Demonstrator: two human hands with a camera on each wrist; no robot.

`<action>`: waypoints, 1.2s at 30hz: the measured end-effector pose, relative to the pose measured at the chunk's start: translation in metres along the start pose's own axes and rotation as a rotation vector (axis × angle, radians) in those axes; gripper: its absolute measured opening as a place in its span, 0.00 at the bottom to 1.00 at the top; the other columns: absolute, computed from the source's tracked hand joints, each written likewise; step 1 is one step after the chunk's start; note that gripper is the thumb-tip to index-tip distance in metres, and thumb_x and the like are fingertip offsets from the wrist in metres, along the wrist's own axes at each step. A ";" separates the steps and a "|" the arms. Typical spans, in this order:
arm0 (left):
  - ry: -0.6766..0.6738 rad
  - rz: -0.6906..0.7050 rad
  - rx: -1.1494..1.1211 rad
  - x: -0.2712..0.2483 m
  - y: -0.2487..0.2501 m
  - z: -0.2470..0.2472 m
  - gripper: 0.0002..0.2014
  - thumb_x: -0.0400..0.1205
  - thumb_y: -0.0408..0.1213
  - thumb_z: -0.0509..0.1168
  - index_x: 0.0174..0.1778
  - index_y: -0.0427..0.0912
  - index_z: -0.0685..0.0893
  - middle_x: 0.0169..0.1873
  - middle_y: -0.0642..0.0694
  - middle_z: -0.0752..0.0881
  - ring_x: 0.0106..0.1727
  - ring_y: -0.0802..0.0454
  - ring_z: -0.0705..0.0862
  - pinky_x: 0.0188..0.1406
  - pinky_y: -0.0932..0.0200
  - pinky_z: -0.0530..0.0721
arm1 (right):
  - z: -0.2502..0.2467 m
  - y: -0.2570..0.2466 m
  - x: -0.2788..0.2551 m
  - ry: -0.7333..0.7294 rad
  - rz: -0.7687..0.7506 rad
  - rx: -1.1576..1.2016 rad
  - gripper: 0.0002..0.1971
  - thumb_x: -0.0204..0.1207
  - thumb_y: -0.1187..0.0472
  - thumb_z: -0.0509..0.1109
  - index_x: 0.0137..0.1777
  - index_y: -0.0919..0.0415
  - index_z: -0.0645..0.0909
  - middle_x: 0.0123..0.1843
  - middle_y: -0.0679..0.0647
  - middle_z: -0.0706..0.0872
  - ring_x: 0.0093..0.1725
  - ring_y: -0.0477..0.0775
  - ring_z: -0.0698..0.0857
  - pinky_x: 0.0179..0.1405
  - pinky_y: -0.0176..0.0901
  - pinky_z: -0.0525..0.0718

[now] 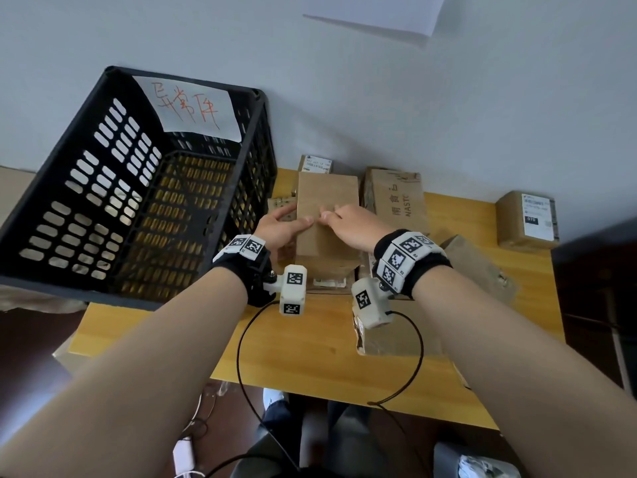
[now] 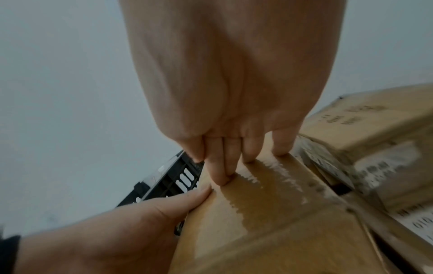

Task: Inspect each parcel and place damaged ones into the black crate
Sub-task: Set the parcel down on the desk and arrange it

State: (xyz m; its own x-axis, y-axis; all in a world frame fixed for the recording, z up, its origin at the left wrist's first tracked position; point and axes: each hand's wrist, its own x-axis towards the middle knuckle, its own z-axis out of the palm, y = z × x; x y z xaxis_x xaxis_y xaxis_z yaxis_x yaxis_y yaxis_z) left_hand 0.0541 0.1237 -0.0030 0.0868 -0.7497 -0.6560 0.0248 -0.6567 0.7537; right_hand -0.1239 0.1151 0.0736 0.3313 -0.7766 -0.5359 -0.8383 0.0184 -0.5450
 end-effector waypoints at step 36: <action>0.153 -0.126 -0.004 0.001 -0.015 0.001 0.32 0.74 0.44 0.84 0.71 0.42 0.79 0.65 0.40 0.86 0.63 0.40 0.86 0.61 0.38 0.87 | 0.015 0.041 -0.005 0.163 0.246 0.588 0.33 0.91 0.39 0.54 0.89 0.58 0.62 0.89 0.57 0.66 0.87 0.59 0.66 0.86 0.59 0.65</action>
State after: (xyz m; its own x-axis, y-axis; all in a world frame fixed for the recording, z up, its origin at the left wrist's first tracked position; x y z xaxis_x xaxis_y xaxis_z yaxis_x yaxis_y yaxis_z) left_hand 0.0525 0.1325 -0.0150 0.2332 -0.6405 -0.7317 0.0489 -0.7437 0.6667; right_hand -0.1534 0.1295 0.0448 0.0511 -0.7903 -0.6106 -0.4891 0.5133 -0.7052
